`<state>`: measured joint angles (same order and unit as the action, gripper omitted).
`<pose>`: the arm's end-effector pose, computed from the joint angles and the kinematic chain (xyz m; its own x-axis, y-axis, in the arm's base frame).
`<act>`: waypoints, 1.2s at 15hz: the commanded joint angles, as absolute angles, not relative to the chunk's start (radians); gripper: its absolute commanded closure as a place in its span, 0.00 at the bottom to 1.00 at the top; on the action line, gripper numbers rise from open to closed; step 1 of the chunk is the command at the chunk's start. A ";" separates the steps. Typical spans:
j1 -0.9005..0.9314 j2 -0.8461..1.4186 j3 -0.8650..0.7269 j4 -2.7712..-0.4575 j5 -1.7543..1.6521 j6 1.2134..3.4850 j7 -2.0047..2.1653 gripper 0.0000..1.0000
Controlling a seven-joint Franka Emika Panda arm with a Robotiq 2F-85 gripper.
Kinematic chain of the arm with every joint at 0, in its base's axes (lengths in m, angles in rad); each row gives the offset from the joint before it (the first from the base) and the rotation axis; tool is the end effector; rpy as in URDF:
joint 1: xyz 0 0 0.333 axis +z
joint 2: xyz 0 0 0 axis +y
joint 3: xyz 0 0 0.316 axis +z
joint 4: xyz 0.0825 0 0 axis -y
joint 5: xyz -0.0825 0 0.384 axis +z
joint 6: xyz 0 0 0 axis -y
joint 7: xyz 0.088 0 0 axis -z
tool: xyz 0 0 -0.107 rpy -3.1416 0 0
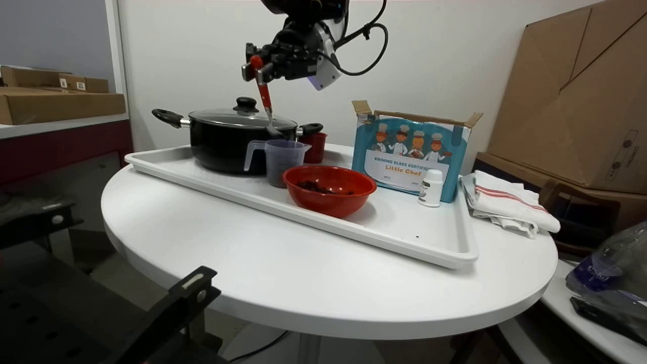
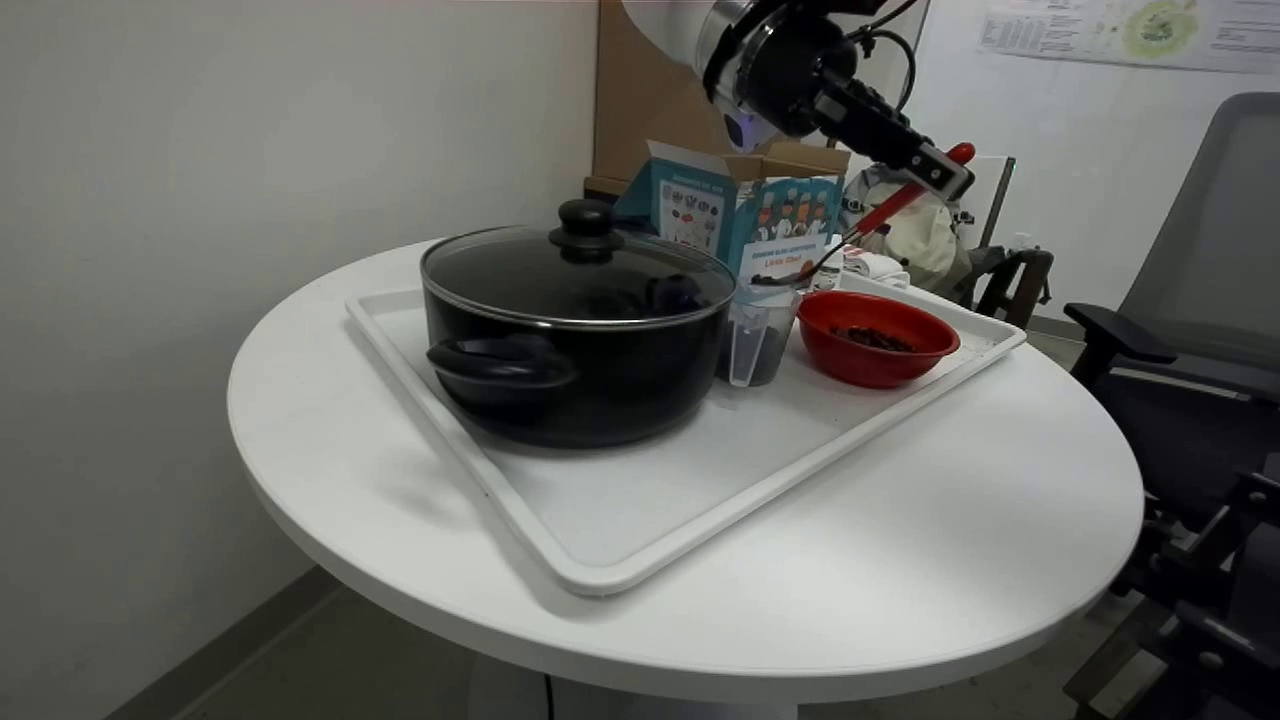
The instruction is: Use the spoon to scoop some beans from the red bowl to the clear jar
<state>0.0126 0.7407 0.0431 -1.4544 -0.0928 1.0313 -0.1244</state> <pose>0.5707 0.0156 0.2303 0.3828 0.1201 -0.9160 0.1470 -0.9868 -0.0679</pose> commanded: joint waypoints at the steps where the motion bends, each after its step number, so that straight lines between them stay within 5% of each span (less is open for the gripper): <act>1: -0.011 0.778 0.045 -1.385 -0.056 0.961 -0.149 0.91; 18: -0.075 0.823 0.045 -1.283 0.047 0.872 -0.182 0.91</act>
